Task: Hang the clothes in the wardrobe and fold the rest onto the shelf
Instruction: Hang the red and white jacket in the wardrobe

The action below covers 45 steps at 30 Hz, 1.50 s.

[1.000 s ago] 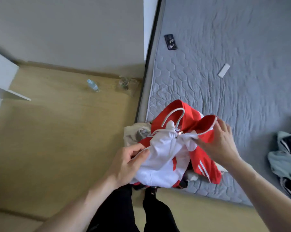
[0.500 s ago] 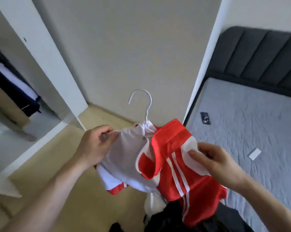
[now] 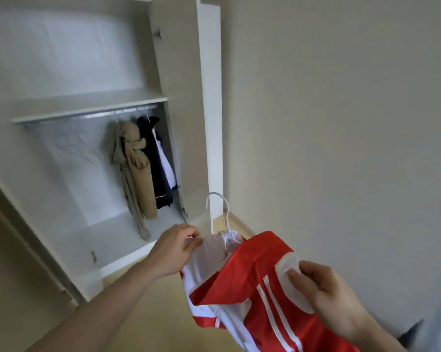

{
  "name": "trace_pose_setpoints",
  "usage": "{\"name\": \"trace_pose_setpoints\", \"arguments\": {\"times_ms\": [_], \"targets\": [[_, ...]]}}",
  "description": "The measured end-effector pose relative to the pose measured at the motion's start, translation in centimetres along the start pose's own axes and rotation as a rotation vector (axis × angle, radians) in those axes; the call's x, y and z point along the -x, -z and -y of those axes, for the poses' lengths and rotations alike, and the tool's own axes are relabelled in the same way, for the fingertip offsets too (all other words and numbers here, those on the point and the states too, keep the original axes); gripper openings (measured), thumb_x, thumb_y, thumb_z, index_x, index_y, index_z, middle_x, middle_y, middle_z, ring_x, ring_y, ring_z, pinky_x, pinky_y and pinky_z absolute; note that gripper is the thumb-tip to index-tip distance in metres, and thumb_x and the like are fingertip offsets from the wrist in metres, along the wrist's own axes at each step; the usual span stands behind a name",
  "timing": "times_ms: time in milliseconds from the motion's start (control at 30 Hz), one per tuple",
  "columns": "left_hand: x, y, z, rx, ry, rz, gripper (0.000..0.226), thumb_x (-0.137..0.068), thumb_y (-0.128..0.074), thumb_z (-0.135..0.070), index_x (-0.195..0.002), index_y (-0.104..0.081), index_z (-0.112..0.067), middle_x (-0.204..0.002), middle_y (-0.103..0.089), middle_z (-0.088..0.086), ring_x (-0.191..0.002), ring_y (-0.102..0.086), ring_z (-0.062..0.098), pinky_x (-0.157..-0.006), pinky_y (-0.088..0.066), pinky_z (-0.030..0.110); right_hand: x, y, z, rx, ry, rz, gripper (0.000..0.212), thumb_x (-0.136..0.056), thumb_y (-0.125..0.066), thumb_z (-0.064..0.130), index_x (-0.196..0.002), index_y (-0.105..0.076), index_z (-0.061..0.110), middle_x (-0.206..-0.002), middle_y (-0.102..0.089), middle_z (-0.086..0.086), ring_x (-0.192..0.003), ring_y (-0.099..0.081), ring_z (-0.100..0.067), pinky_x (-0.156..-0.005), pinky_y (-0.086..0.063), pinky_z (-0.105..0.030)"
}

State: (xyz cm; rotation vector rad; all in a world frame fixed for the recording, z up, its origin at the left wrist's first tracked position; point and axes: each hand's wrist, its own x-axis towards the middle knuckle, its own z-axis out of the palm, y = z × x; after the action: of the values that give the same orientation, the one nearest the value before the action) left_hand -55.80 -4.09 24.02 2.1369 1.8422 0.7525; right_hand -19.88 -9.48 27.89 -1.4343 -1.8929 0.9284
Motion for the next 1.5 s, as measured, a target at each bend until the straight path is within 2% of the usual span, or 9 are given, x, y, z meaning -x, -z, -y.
{"name": "trace_pose_setpoints", "arguments": {"times_ms": [300, 567, 667, 800, 933, 1067, 1200, 1333, 1500], "targets": [[-5.3, 10.5, 13.4, 0.093, 0.266, -0.077, 0.031, -0.099, -0.063, -0.029, -0.13, -0.059, -0.032, -0.129, -0.054, -0.016, -0.12, -0.052, 0.004, -0.102, -0.041, 0.025, -14.3, -10.8, 8.0, -0.137, 0.052, -0.034, 0.046, -0.097, -0.063, 0.03, -0.066, -0.032, 0.018, -0.064, -0.024, 0.01, -0.057, -0.028, -0.007, -0.054, -0.026, -0.023], [-10.1, 17.6, 21.0, 0.077, 0.413, -0.177, 0.025, -0.095, -0.069, -0.03, -0.118, -0.062, -0.037, -0.13, -0.057, -0.009, -0.117, -0.057, 0.01, -0.098, -0.048, 0.029, -27.2, -16.5, 12.1, -0.261, -0.007, 0.089, 0.037, -0.098, -0.062, 0.044, -0.074, -0.053, 0.018, -0.064, -0.047, 0.015, -0.069, -0.05, -0.007, -0.074, -0.045, -0.037], [-11.4, 19.9, 22.8, 0.073, 0.461, -0.268, 0.026, -0.093, -0.072, -0.025, -0.104, -0.06, -0.045, -0.124, -0.057, -0.011, -0.114, -0.058, 0.01, -0.094, -0.046, 0.027, -31.6, -17.6, 14.6, -0.346, -0.001, 0.192, 0.029, -0.101, -0.057, 0.042, -0.091, -0.068, 0.017, -0.095, -0.073, 0.0, -0.087, -0.065, -0.011, -0.093, -0.05, -0.043], [-12.7, 22.5, 24.9, 0.048, 0.529, -0.368, 0.03, -0.091, -0.074, -0.025, -0.099, -0.059, -0.049, -0.124, -0.057, -0.007, -0.111, -0.058, 0.01, -0.084, -0.043, 0.022, -37.5, -19.4, 17.4, -0.392, -0.113, 0.325, 0.046, -0.107, -0.049, 0.028, -0.151, -0.045, 0.016, -0.154, -0.047, -0.004, -0.143, -0.042, -0.025, -0.116, -0.028, -0.033], [-13.4, 24.3, 27.5, 0.008, 0.574, -0.442, 0.027, -0.09, -0.076, -0.025, -0.101, -0.061, -0.045, -0.124, -0.057, -0.006, -0.111, -0.059, 0.012, -0.084, -0.043, 0.023, -42.4, -23.4, 20.2, -0.411, -0.123, 0.4, 0.031, -0.107, -0.048, 0.02, -0.136, -0.055, 0.011, -0.115, -0.059, -0.005, -0.105, -0.056, -0.021, -0.103, -0.04, -0.037], [-14.8, 26.4, 30.7, -0.043, 0.595, -0.448, 0.027, -0.09, -0.076, -0.025, -0.104, -0.062, -0.043, -0.124, -0.056, -0.005, -0.111, -0.06, 0.014, -0.086, -0.045, 0.025, -46.8, -26.9, 23.0, -0.481, -0.182, 0.48, 0.025, -0.106, -0.046, 0.025, -0.127, -0.055, 0.017, -0.128, -0.062, -0.012, -0.115, -0.061, -0.031, -0.107, -0.048, -0.052], [-18.1, 29.1, 34.5, -0.086, 0.565, -0.458, 0.025, -0.089, -0.075, -0.027, -0.107, -0.064, -0.04, -0.12, -0.056, -0.008, -0.112, -0.059, 0.01, -0.087, -0.047, 0.026, -50.9, -30.4, 26.4, -0.47, -0.185, 0.507, 0.021, -0.109, -0.04, 0.018, -0.091, -0.05, 0.023, -0.095, -0.057, -0.005, -0.086, -0.059, -0.023, -0.086, -0.049, -0.042], [-22.1, 32.0, 38.9, -0.078, 0.526, -0.46, 0.028, -0.089, -0.075, -0.029, -0.099, -0.058, -0.05, -0.12, -0.056, -0.008, -0.114, -0.057, 0.009, -0.089, -0.047, 0.028, -54.7, -34.6, 29.2, -0.492, -0.18, 0.48, 0.019, -0.108, -0.04, 0.014, -0.092, -0.049, 0.019, -0.09, -0.055, -0.004, -0.081, -0.056, -0.018, -0.067, -0.045, -0.034], [-27.3, 36.2, 44.4, -0.068, 0.46, -0.545, 0.026, -0.089, -0.075, -0.019, -0.114, -0.069, -0.024, -0.123, -0.056, -0.004, -0.11, -0.057, 0.012, -0.084, -0.042, 0.024, -59.0, -39.4, 32.4, -0.538, -0.205, 0.428, 0.024, -0.107, -0.042, 0.015, -0.086, -0.051, 0.022, -0.091, -0.059, -0.006, -0.083, -0.059, -0.022, -0.069, -0.047, -0.036]]}}
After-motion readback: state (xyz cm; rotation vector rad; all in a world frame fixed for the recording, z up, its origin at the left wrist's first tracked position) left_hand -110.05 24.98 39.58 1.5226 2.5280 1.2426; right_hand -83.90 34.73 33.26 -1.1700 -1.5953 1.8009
